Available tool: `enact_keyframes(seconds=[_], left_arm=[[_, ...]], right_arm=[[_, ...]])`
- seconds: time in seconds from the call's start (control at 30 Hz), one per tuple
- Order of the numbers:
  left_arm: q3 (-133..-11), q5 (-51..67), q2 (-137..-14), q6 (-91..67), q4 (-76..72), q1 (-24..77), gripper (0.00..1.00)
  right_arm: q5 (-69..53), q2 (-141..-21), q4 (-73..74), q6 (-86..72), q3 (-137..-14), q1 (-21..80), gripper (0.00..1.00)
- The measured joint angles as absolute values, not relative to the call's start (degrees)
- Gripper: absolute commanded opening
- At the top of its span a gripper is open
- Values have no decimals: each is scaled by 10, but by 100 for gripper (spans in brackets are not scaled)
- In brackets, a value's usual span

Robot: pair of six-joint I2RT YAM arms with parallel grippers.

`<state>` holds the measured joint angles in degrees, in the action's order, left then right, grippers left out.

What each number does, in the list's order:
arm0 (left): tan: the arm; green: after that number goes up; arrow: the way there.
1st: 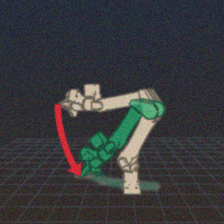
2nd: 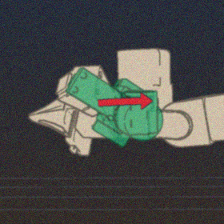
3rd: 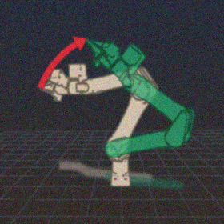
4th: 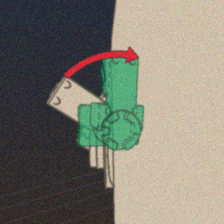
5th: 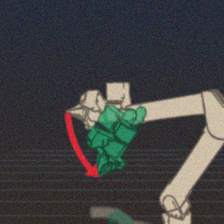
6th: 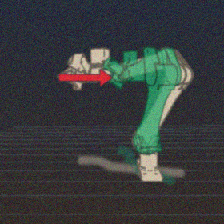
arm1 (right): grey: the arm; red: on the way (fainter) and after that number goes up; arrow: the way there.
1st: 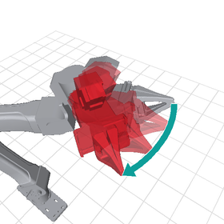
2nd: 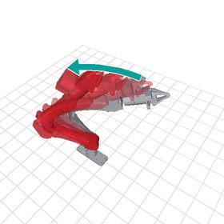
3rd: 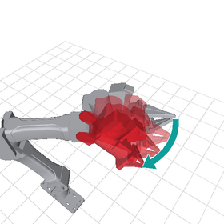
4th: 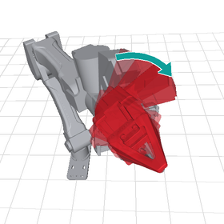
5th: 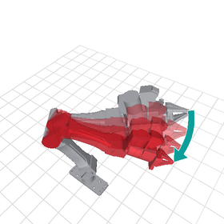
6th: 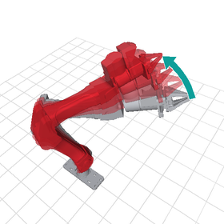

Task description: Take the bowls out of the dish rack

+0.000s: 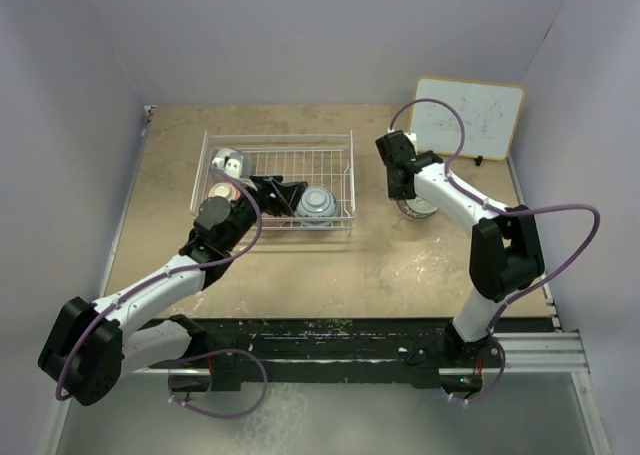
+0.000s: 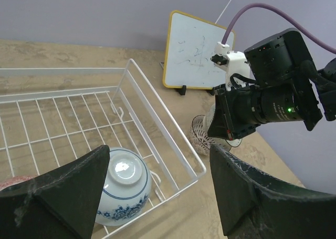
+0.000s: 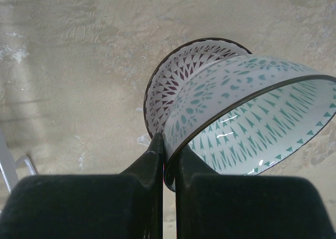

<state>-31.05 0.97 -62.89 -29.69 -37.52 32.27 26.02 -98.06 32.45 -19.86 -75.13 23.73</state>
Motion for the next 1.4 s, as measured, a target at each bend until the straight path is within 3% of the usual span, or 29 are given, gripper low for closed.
enact_keyframes(seconds=[0.73,1.13,1.4], left_arm=[[-310,10,-629,-293,-332,323,80],[-312,10,-629,-293,-307,323,80],[-312,10,-629,-294,-306,323,80]], right_arm=[[258,-1028,292,-192,-745,234,6],[250,-1029,282,-188,-744,225,30],[254,-1029,276,-188,-742,224,34]])
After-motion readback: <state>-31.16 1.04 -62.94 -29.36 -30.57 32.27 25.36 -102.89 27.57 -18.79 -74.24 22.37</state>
